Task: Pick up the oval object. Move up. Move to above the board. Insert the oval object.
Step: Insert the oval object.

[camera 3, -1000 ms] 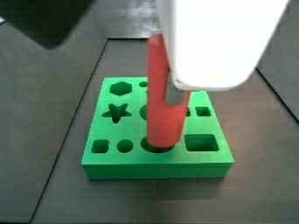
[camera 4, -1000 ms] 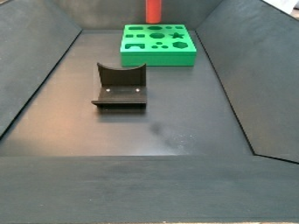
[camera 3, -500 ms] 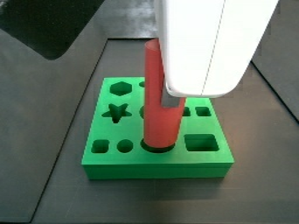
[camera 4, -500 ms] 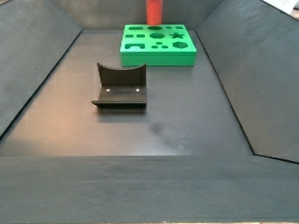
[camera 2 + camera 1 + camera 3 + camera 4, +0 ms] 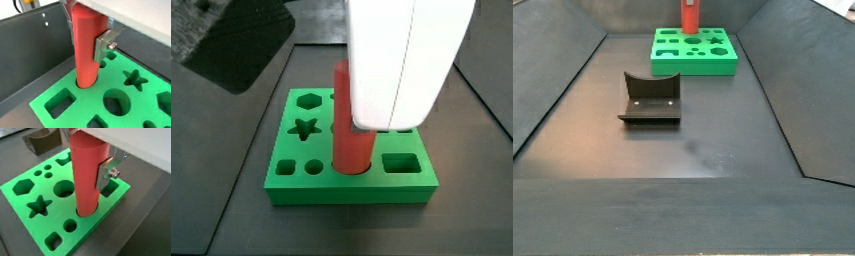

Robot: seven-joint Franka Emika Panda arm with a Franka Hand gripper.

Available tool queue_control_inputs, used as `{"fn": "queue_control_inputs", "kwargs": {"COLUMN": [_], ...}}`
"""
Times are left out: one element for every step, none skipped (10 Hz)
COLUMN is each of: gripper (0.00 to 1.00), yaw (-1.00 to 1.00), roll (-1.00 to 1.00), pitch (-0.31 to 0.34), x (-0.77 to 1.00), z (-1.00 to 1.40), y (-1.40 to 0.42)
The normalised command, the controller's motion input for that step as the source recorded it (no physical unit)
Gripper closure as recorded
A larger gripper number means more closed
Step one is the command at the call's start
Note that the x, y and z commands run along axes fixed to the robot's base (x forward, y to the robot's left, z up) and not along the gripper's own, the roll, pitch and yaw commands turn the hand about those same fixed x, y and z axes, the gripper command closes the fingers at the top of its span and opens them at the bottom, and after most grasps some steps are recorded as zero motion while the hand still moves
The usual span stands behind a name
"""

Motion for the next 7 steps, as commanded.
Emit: {"fn": "queue_control_inputs", "kwargs": {"gripper": [1.0,1.0,1.0,1.0,1.0,1.0,1.0], "yaw": [-0.23,-0.23,-0.4,-0.31,-0.29,0.0,0.0], "roll": [0.0,0.02,0.16,0.13,0.09,-0.02,0.0], "pitch": [-0.064,-0.036,-0.026,-0.034,0.0,0.003,0.0], "x": [0.1,0.13,0.08,0.0,0.0,0.02,0.0], "z": [-0.34,-0.46,-1.0,-1.0,-0.29,0.0,0.0], "y": [-0.26,-0.23,-0.36,-0.31,-0.07,0.0,0.0]}}
